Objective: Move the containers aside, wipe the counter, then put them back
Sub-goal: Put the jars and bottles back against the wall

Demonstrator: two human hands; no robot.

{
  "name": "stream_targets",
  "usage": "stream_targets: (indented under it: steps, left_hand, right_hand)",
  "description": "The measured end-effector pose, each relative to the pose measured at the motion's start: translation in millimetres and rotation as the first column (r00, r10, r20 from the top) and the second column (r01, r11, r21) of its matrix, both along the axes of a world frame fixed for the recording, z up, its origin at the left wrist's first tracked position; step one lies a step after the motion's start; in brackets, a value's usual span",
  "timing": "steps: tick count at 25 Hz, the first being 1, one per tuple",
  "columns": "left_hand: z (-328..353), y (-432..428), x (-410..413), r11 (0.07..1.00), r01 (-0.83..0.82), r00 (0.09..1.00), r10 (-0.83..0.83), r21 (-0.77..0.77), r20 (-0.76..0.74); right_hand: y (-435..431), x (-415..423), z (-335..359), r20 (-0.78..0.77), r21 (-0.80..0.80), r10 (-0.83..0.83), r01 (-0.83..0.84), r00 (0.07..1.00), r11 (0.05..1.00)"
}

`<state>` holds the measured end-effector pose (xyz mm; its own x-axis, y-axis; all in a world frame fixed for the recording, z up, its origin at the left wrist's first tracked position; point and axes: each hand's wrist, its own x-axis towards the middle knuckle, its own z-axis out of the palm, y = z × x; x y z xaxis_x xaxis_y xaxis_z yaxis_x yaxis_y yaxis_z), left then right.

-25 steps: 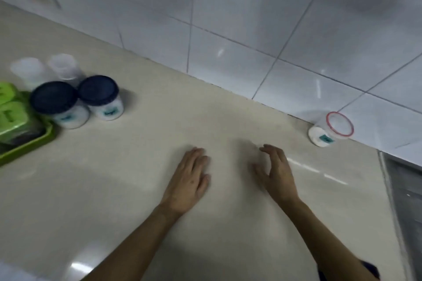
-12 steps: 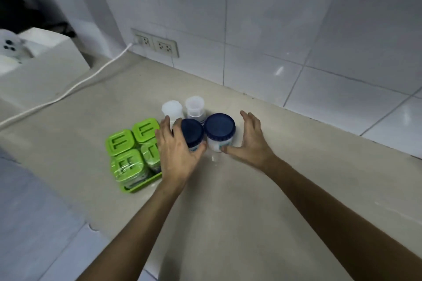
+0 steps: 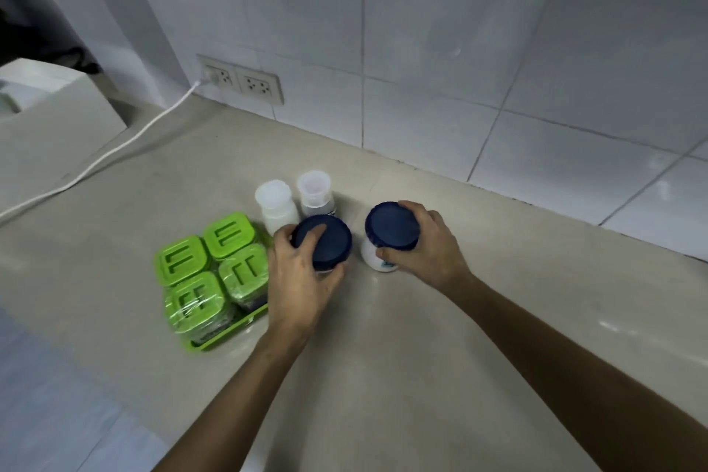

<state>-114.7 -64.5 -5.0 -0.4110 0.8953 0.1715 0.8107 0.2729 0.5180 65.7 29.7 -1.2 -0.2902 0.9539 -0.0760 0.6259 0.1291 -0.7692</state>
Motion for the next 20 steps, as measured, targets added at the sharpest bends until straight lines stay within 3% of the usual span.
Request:
stream_targets:
  steps: [5,9,14,20]
  left_hand:
    - [4.4,4.3,98.8,0.930,0.366,0.903,-0.358,0.010,0.238]
    - [1.0,38.6,215.7,0.830,0.557,0.789,-0.540,0.030,0.295]
    - [12.3,87.3,353.5,0.715,0.699,0.697,-0.686,0.016,0.208]
    - [4.9,134.5,447.3,0.754,0.657,0.736,-0.637,-0.017,0.229]
  right_hand:
    - [-5.8,166.6,5.8,0.070,0.040,-0.328,0.326,0.942,0.945]
    - [-19.6,316.6,11.9,0.069,0.018,-0.654,0.654,0.753,0.756]
    - [-14.4,418.4,10.3,0.183,0.124,-0.650,0.638,0.738,0.760]
    - [15.5,451.9,-1.5,0.292,0.158,-0.557,0.535,0.778,0.830]
